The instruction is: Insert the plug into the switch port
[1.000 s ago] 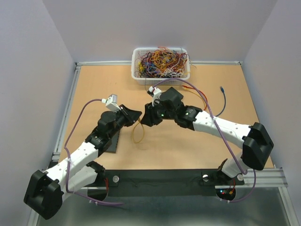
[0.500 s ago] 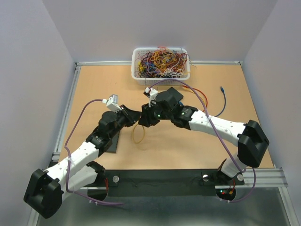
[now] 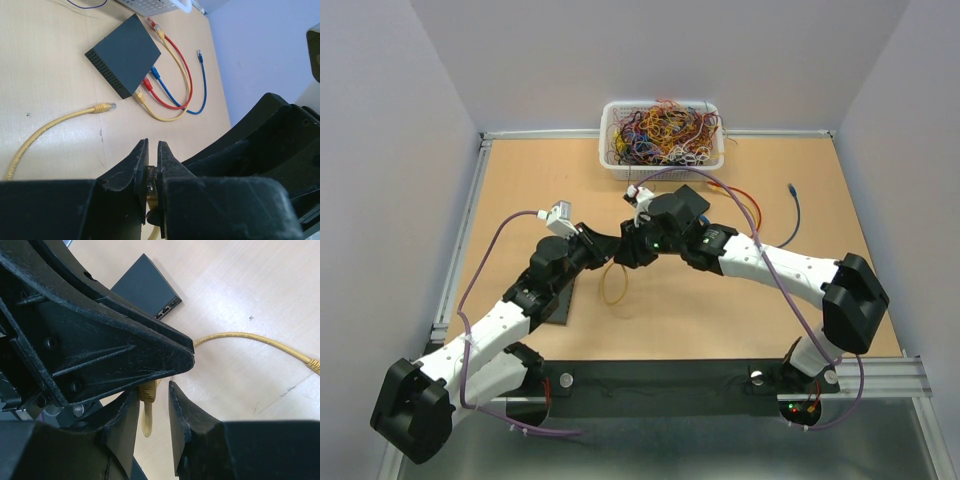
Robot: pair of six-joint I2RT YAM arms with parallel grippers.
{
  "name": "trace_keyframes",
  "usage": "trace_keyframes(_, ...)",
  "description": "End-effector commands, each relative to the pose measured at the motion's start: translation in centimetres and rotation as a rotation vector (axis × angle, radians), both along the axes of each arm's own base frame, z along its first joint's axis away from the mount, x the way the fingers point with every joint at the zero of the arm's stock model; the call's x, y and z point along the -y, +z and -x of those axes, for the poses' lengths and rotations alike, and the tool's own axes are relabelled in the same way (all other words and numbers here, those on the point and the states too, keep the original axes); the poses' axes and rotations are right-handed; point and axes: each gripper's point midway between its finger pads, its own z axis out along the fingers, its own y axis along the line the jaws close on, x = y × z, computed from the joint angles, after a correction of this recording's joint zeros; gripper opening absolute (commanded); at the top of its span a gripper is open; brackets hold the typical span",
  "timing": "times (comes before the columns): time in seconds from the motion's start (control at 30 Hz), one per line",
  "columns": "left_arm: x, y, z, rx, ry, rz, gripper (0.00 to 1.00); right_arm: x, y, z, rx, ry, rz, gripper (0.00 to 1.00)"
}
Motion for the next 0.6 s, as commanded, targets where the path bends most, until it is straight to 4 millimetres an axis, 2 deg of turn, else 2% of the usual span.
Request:
trace_keyframes(0.0,0.3,3.2,-0.5,0.079,0.003,0.034,0.00,-1.2,2.2,-0.4,0.047,0.004,-0.047,0.35)
trace_keyframes(0.23,0.2,3.2,-0.5,0.080,0.006,0.032,0.00,-1.0,2.4,-0.9,0.060,-0.025,-0.044,0.32)
trace_keyframes(0.33,0.3,3.0,-0.5,0.078,0.004,0.031,0.00,-0.9,2.7,-1.0,0.068,-0.038,-0.045,0.39)
trace_keyframes(0.57,0.3,3.0,-0.4,0.078,0.002,0.030,0.00,-0.8,3.5,-1.1,0.080,-0.044,-0.059,0.42)
